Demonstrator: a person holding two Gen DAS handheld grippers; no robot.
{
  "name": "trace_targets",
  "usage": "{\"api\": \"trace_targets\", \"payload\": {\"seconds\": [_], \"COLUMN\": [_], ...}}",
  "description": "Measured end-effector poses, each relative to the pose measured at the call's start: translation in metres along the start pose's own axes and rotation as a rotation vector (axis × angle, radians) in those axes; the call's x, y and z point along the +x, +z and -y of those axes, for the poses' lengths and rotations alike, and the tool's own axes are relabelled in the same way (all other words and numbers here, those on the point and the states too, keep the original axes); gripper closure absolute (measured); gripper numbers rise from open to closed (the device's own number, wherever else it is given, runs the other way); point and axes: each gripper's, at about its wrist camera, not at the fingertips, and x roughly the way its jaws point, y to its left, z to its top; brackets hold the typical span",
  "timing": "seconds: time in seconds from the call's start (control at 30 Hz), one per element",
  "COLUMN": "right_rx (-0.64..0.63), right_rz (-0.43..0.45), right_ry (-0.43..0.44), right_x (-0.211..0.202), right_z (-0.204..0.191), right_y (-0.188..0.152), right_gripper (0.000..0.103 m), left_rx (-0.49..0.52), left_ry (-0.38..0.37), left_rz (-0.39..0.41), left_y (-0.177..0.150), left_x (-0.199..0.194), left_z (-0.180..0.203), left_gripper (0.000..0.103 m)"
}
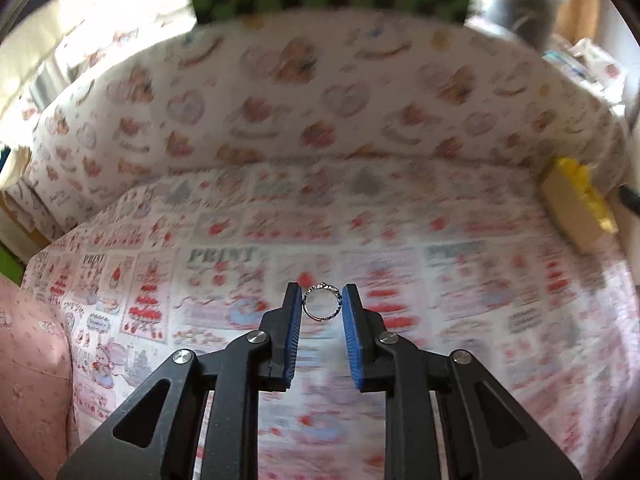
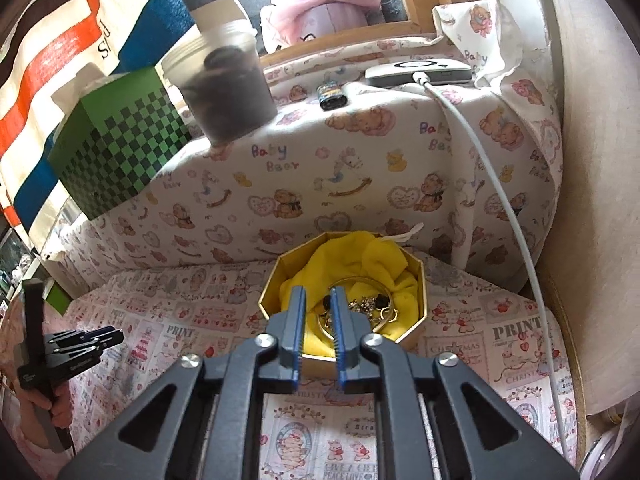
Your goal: Organize jewelry
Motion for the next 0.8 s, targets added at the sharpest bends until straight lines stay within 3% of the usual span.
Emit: {"api": "trace_targets", "payload": {"seconds": [0.23, 0.4, 0.7, 0.8], "right_rx": [0.072, 0.102, 0.159, 0.177], "right_rz": [0.001, 0.005, 0.017, 0.013], "right_ry": [0.014, 0.028, -0.031, -0.041], "right_x": [-0.002, -0.005, -0.003, 0.000], "right_z": [0.018, 0.028, 0.048, 0.053], "right_y": [0.003, 0.007, 0.009, 0.009], "right_gripper": [0.091, 0.091, 0.089, 0.089], "left_rx": [0.013, 0.057, 0.128, 0.141], "left_ry": [-0.104, -0.205, -0.344, -0.328], "left_rz": [0.111, 0.136, 0.101, 0.094], "left_y": [0.035, 0.054, 0.073, 0.077], "left_x": [-0.038, -0.047, -0.017, -0.007], "left_z": [0.062, 0.122, 0.225, 0.238], "left_gripper": [0.084, 0.083, 0.083, 0.083]}}
